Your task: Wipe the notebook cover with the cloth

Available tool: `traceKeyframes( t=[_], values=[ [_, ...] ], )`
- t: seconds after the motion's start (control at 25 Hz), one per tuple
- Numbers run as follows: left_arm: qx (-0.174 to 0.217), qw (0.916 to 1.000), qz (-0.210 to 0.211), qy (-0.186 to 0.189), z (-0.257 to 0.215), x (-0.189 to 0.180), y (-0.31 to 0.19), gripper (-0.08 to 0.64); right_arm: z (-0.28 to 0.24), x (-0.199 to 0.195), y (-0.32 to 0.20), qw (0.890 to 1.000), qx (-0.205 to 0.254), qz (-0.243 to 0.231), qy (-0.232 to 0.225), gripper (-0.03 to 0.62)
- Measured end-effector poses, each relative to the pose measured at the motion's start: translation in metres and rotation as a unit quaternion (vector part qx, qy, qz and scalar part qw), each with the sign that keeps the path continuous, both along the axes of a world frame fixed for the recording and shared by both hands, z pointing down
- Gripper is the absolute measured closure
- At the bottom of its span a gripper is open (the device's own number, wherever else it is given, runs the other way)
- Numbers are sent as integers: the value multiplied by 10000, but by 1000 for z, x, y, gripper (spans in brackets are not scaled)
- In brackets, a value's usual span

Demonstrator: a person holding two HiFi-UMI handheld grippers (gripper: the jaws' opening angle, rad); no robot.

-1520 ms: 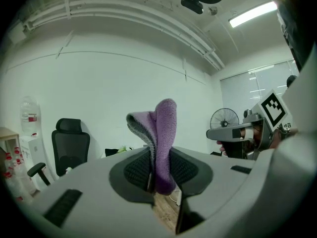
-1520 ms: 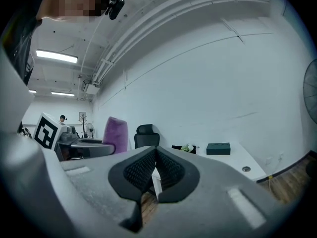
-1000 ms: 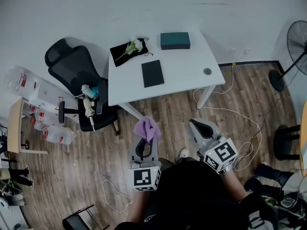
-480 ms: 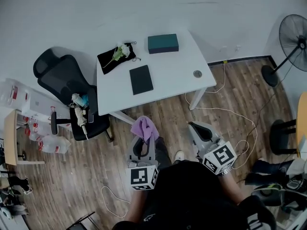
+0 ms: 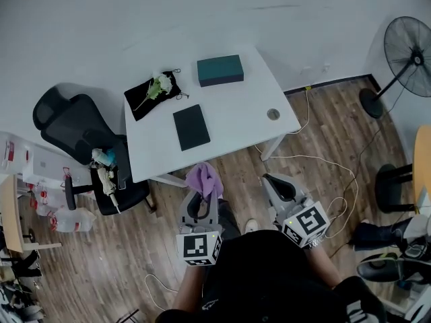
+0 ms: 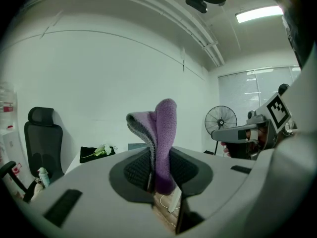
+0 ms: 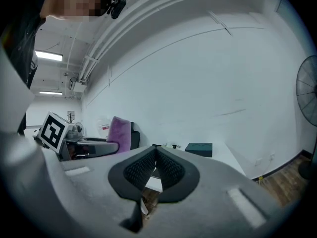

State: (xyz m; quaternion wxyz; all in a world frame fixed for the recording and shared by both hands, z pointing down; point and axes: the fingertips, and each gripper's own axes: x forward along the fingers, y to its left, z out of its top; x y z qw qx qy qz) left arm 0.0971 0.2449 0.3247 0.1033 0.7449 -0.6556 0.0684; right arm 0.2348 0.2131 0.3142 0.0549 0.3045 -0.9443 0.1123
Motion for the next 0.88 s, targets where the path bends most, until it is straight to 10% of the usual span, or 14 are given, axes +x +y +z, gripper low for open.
traceKeyframes(
  t=[0.88],
  values=[
    [-275,9971,696,120,16,-73,-182,469,4,-78,-160,9984,-216,477,189,588]
  ],
)
